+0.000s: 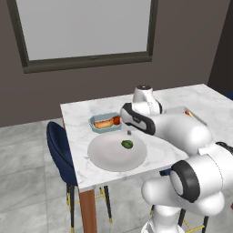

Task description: Place one cooked food and one vegetable from the large plate to each tupperware container.

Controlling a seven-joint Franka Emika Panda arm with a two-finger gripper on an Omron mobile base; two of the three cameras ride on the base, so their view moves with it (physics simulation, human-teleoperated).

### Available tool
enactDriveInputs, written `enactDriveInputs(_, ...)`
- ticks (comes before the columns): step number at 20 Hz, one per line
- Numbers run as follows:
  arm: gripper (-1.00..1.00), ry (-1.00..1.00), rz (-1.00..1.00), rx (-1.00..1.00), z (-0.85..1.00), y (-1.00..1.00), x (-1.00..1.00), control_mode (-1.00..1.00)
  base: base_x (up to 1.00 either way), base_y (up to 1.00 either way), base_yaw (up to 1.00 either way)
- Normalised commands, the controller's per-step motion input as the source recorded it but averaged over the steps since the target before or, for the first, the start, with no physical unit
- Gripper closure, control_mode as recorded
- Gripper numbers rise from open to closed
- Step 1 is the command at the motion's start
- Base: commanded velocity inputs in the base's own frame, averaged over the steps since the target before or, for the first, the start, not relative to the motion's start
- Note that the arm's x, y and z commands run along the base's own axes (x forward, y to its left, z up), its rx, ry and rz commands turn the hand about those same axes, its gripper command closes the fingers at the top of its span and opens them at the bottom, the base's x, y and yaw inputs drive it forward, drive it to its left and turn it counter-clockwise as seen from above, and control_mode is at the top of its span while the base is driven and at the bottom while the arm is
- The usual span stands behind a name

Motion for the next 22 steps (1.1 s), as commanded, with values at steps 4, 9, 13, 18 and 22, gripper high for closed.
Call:
enactDriveInputs(4, -1.0, -0.01, 0.0, 0.0, -0.46, 0.04, 0.23, -1.0, 0.0, 0.0, 0.0)
enactDriveInputs(9, -1.0, 0.0, 0.06, 0.0, -0.4, 0.0, 0.22, -1.0, 0.0, 0.0, 0.0)
enactDriveInputs(13, -1.0, 0.0, 0.12, 0.0, -0.19, 0.13, 0.0, -1.0, 0.0, 0.0, 0.0)
enactDriveInputs(18, -1.0, 0.01, 0.09, 0.0, -0.31, 0.06, 0.21, -1.0, 0.0, 0.0, 0.0)
enactDriveInputs(22, -1.0, 0.01, 0.01, 0.0, -0.33, 0.0, 0.42, -1.0, 0.0, 0.0, 0.0)
